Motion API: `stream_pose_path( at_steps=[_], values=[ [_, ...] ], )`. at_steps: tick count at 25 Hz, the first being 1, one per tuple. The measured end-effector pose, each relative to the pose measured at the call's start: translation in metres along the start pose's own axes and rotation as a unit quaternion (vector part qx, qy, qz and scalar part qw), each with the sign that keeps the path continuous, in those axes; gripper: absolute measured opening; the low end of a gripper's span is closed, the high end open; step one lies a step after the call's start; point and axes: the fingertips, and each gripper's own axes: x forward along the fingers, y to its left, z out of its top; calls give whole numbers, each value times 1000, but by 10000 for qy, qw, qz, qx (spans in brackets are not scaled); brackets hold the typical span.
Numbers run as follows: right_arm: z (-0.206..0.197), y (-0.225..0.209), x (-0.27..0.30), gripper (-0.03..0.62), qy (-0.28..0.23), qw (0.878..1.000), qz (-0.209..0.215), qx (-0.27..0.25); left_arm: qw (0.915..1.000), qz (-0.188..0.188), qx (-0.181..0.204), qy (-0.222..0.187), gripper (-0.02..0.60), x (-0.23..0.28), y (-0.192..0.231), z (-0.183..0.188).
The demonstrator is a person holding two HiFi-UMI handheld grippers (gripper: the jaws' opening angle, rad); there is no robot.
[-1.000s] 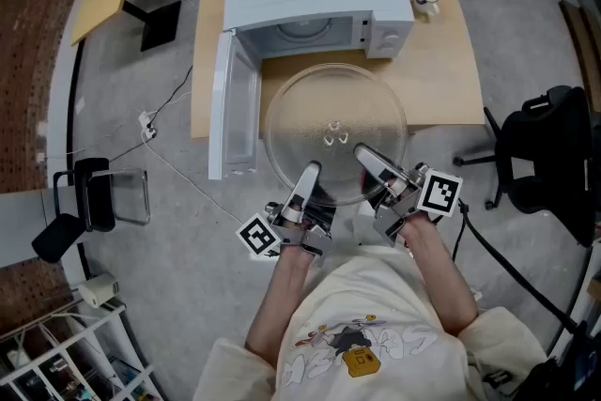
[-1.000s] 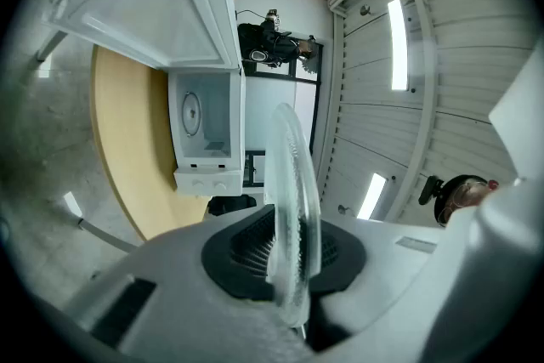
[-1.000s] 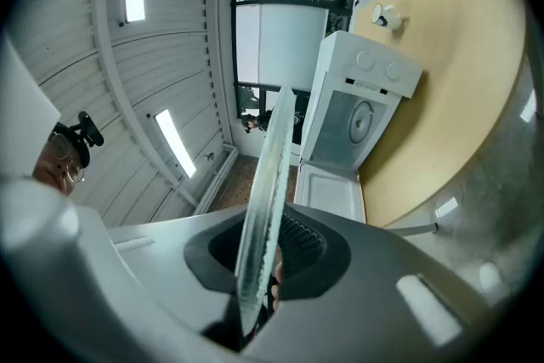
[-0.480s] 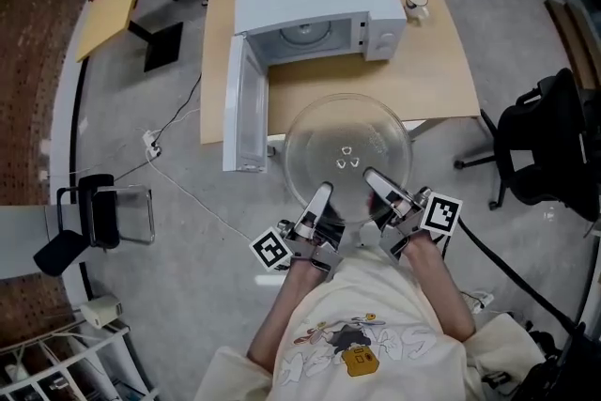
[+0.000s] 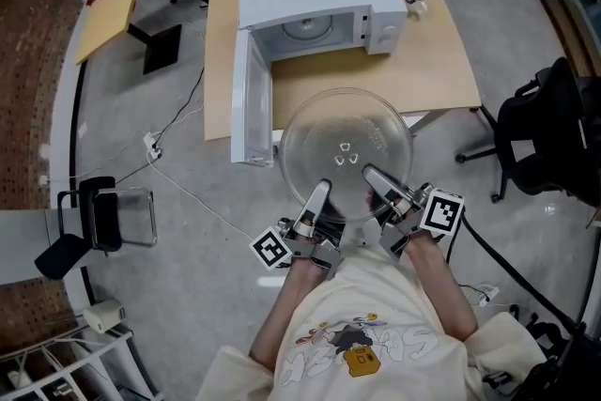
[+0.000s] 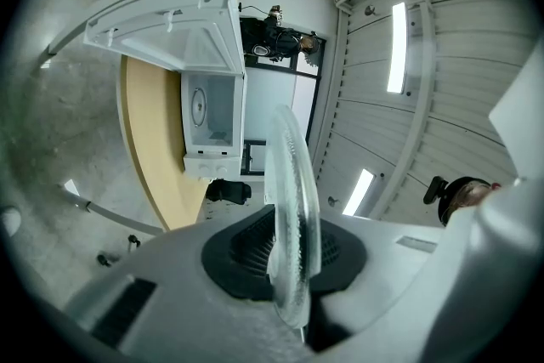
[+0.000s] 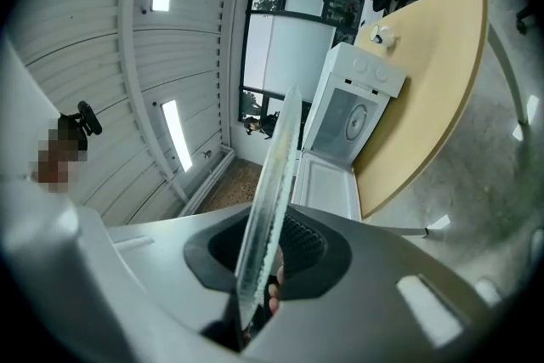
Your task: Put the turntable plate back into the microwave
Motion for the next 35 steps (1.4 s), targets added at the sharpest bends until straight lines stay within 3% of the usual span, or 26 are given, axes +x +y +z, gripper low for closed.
stream_pose_path(
  at_steps=[5,15,26,35],
  values=[
    [-7,4,17,46,38,9996,18,-268,9999,-69,-95,69,31,-5,1,18],
    [-5,-10,37,48,-165,9998,-96,36,9996,35,-87,256,34,0,11,42],
    [5,-16,46,49,17,9999,13,137,9999,78,-46,73,35,10,13,46],
    [105,-66,78,46,604,9976,116,327,9986,222,40,-481,34,109,56,64]
  ],
)
